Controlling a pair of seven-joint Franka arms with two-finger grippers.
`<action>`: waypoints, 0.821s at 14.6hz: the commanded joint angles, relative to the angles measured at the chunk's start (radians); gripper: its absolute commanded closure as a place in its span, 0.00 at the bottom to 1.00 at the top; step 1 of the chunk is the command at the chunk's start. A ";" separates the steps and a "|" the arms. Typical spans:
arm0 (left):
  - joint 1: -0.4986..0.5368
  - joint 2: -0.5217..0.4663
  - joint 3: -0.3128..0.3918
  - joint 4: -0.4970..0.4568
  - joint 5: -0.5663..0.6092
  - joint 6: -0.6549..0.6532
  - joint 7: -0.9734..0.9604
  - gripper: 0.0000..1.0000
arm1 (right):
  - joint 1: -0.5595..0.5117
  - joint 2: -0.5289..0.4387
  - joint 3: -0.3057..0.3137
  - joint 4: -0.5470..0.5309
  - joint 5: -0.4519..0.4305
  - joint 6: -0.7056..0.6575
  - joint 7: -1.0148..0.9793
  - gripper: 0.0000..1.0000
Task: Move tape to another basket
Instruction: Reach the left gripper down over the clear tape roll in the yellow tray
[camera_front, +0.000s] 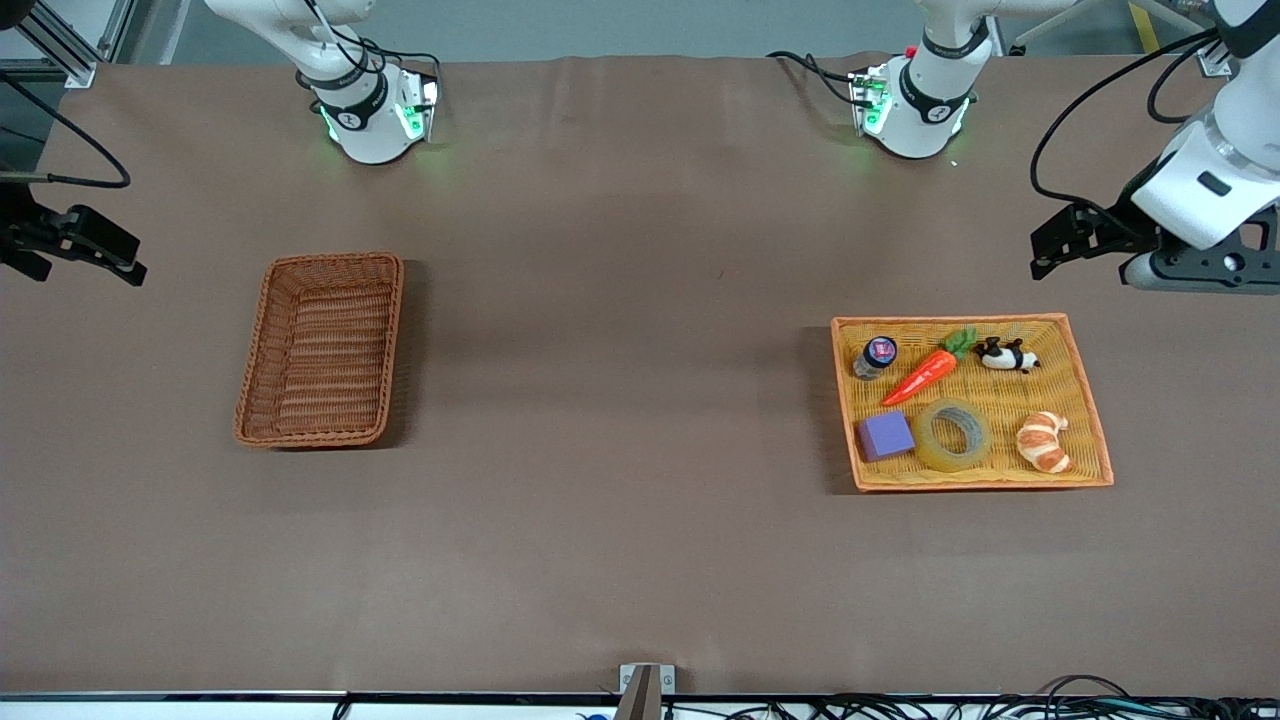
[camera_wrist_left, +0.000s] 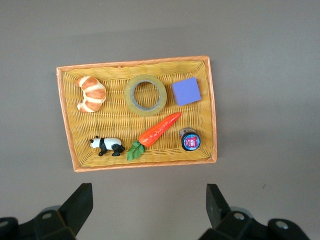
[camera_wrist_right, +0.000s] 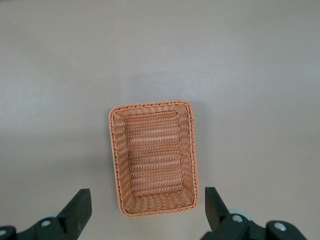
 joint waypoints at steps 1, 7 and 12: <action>-0.015 0.087 0.015 0.009 0.019 0.050 -0.005 0.04 | -0.009 -0.012 0.003 -0.012 0.024 0.000 -0.011 0.00; -0.004 0.264 0.038 -0.073 0.019 0.316 0.001 0.00 | -0.012 -0.012 0.003 -0.011 0.024 -0.004 -0.010 0.00; -0.005 0.398 0.096 -0.121 0.020 0.524 0.017 0.00 | -0.013 -0.012 0.003 -0.011 0.024 -0.004 -0.010 0.00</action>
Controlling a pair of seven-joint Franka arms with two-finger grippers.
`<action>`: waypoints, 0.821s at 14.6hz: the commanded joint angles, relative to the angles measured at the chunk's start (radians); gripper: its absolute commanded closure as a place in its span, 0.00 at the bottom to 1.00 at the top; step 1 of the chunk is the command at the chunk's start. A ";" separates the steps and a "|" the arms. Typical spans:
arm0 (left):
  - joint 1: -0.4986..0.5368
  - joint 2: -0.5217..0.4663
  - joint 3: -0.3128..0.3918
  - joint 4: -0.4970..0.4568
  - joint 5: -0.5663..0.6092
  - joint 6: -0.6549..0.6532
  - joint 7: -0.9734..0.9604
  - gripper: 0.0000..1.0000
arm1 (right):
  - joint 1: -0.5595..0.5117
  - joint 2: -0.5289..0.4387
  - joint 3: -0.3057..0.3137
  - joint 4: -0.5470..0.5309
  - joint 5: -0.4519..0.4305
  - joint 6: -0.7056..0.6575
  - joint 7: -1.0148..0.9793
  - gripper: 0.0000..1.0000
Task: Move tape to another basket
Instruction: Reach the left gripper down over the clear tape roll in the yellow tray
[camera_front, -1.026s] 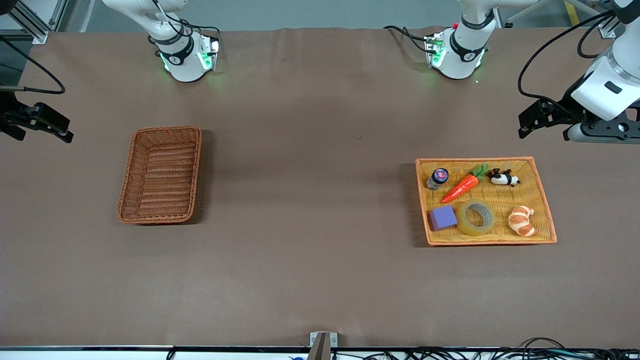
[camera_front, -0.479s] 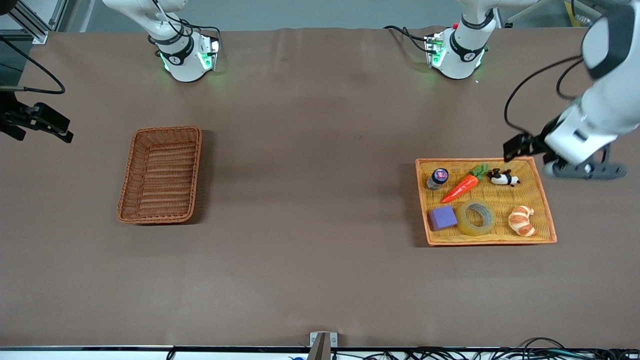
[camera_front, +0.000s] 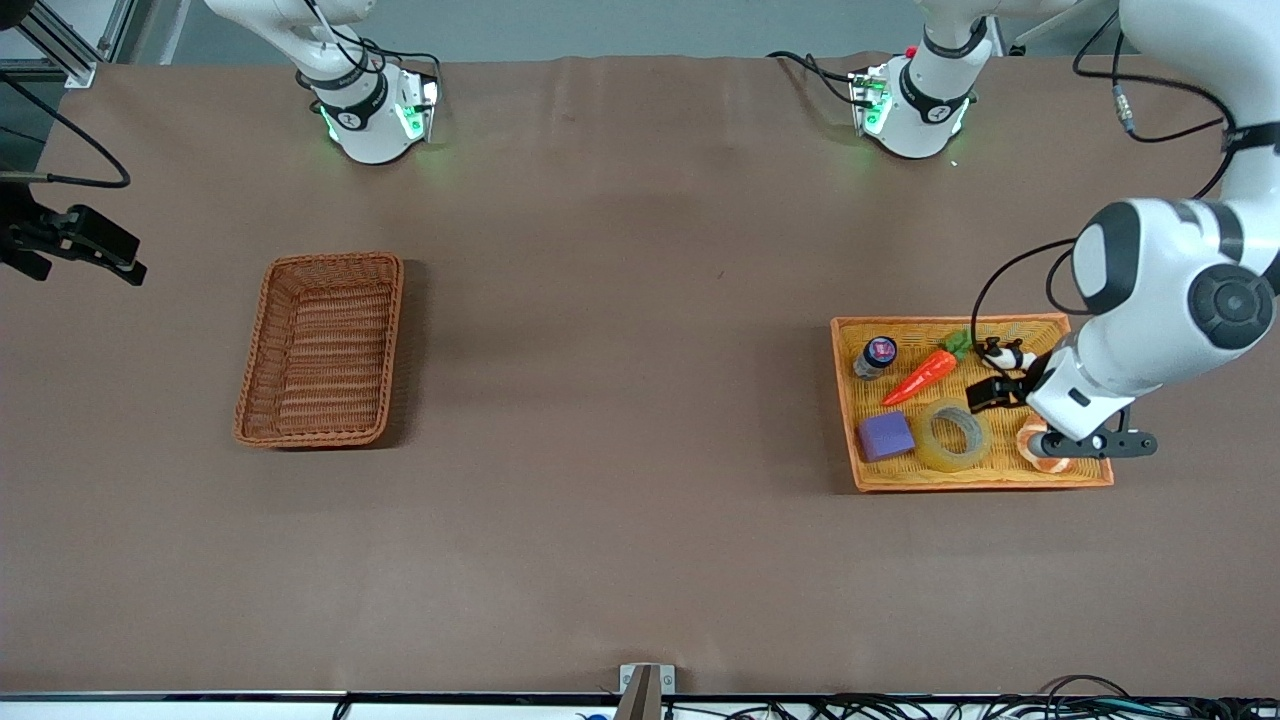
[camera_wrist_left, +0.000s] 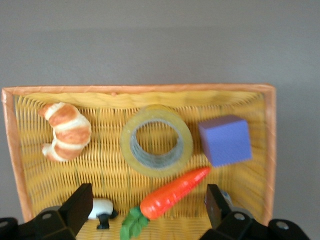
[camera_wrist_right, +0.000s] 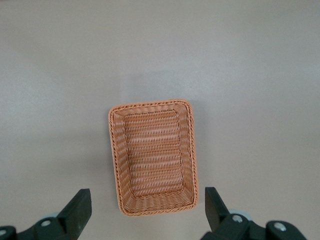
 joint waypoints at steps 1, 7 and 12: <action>-0.006 0.064 0.029 -0.004 0.020 0.088 0.013 0.00 | -0.011 -0.012 0.004 -0.011 0.024 -0.003 -0.009 0.00; -0.005 0.228 0.031 -0.007 0.049 0.220 0.013 0.00 | -0.008 -0.012 0.006 -0.011 0.024 -0.002 -0.009 0.00; 0.003 0.234 0.031 -0.050 0.053 0.248 0.013 0.44 | -0.008 -0.012 0.006 -0.011 0.024 -0.005 -0.008 0.00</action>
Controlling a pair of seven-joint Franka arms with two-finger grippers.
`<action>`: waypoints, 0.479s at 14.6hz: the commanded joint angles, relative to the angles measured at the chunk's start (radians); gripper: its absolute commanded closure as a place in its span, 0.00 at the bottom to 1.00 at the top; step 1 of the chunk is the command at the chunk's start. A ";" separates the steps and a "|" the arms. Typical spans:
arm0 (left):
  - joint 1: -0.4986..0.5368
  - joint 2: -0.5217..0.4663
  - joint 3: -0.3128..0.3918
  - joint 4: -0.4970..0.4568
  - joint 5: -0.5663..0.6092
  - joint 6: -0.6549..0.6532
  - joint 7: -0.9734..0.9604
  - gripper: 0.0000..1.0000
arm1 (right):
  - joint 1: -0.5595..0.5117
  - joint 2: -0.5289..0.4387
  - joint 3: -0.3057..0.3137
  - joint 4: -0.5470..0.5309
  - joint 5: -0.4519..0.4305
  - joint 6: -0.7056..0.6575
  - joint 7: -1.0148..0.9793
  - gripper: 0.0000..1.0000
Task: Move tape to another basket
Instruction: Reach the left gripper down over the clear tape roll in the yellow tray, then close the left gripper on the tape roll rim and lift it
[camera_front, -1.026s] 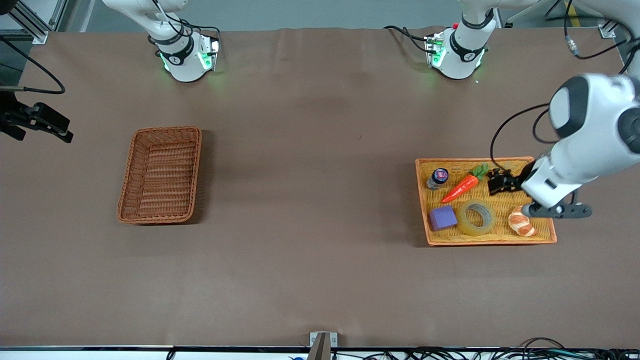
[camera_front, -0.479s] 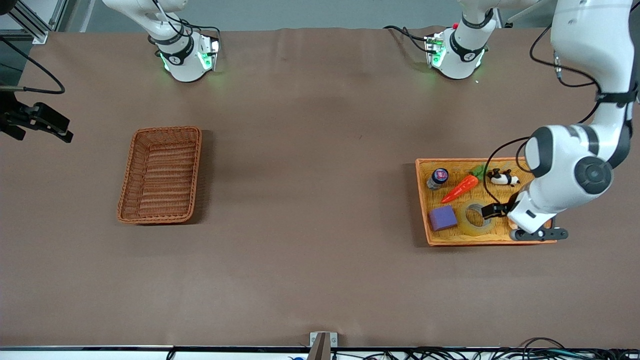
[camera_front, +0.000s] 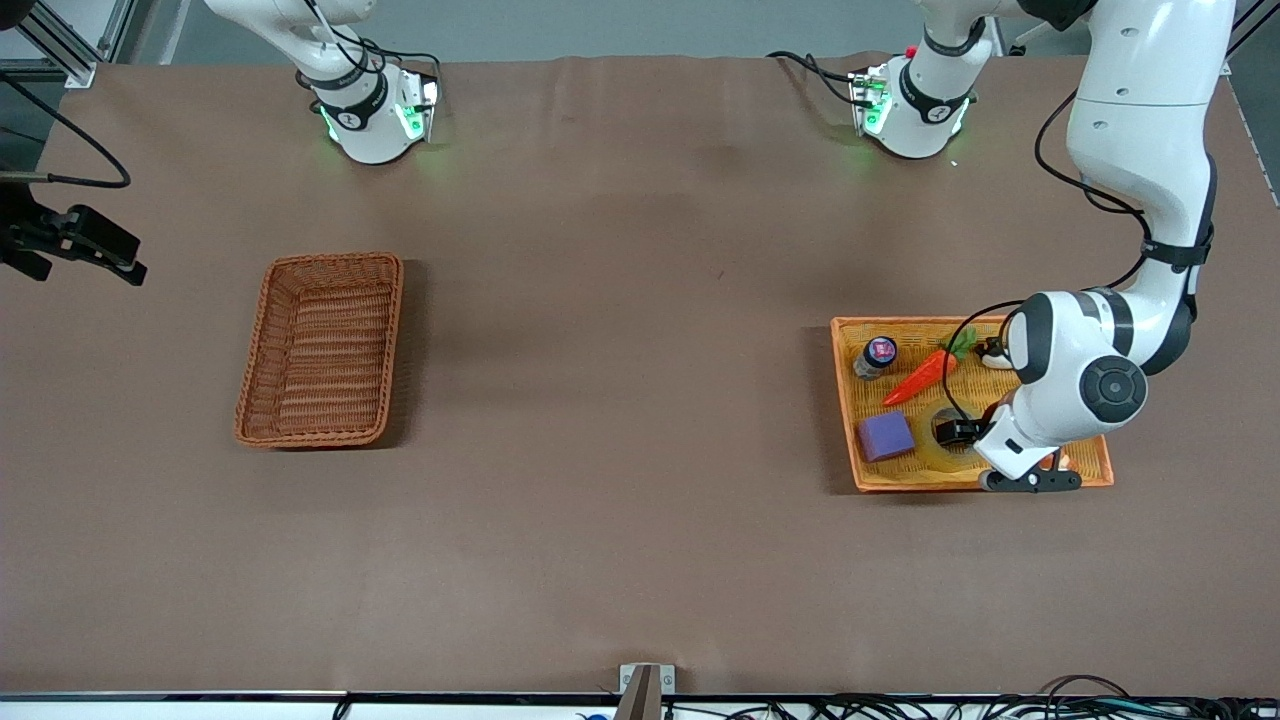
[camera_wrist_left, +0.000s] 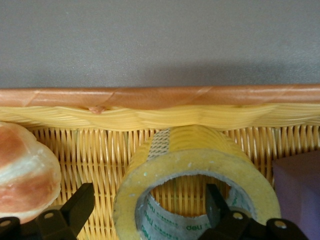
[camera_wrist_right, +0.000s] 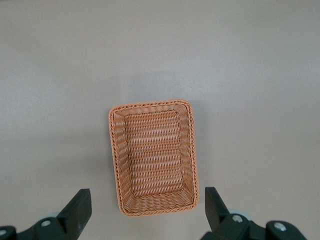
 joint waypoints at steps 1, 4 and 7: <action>0.003 -0.024 0.004 -0.035 0.021 0.026 0.000 0.68 | -0.009 -0.012 0.005 -0.011 0.024 -0.004 -0.008 0.00; 0.012 -0.033 0.004 -0.035 0.021 0.023 -0.006 1.00 | -0.009 -0.012 0.005 -0.011 0.024 -0.004 -0.008 0.00; 0.023 -0.064 0.004 -0.038 0.021 0.004 0.000 1.00 | -0.009 -0.012 0.006 -0.011 0.024 -0.004 -0.008 0.00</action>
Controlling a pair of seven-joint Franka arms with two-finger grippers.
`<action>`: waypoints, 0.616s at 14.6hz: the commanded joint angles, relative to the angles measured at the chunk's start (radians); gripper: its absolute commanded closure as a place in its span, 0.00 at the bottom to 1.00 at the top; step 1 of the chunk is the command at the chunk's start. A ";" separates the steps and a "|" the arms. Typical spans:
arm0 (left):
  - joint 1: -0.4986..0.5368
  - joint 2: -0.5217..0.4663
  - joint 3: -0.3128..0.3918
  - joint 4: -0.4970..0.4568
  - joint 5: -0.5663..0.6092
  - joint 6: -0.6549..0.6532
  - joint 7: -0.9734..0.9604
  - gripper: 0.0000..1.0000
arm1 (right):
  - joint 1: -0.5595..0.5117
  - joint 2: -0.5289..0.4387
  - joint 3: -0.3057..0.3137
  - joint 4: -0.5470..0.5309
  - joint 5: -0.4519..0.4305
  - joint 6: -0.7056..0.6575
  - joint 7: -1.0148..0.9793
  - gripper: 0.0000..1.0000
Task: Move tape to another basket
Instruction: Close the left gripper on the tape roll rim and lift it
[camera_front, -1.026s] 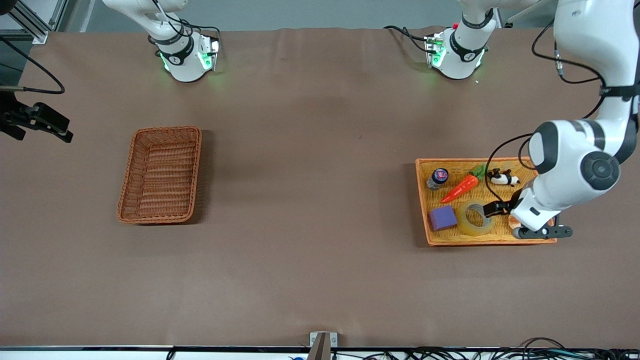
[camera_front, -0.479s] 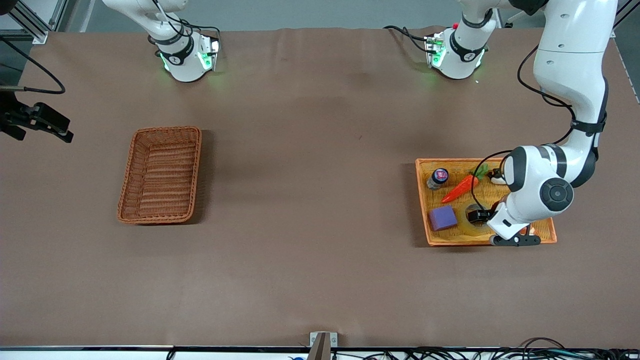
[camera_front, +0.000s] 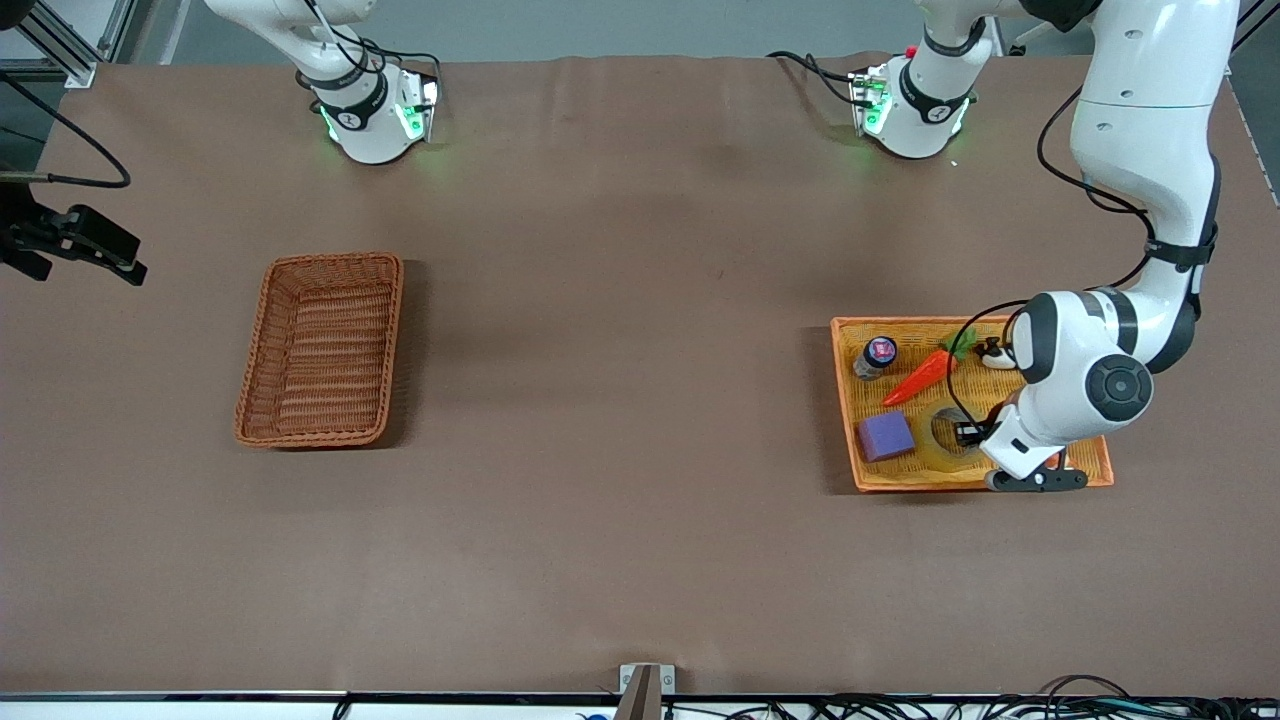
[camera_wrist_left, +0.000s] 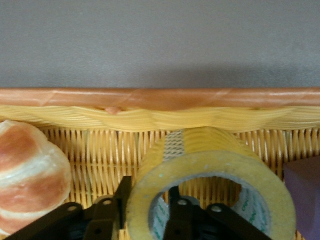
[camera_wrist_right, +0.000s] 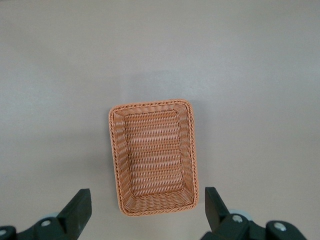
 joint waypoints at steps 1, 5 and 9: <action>0.011 -0.086 0.000 -0.030 0.021 -0.036 0.000 1.00 | -0.009 -0.012 0.005 -0.011 0.024 -0.003 -0.008 0.00; 0.005 -0.257 -0.021 -0.023 0.021 -0.245 -0.019 1.00 | -0.009 -0.012 0.005 -0.011 0.024 -0.005 -0.008 0.00; 0.011 -0.330 -0.217 -0.002 0.021 -0.353 -0.147 1.00 | -0.010 -0.012 0.005 -0.011 0.024 -0.003 -0.009 0.00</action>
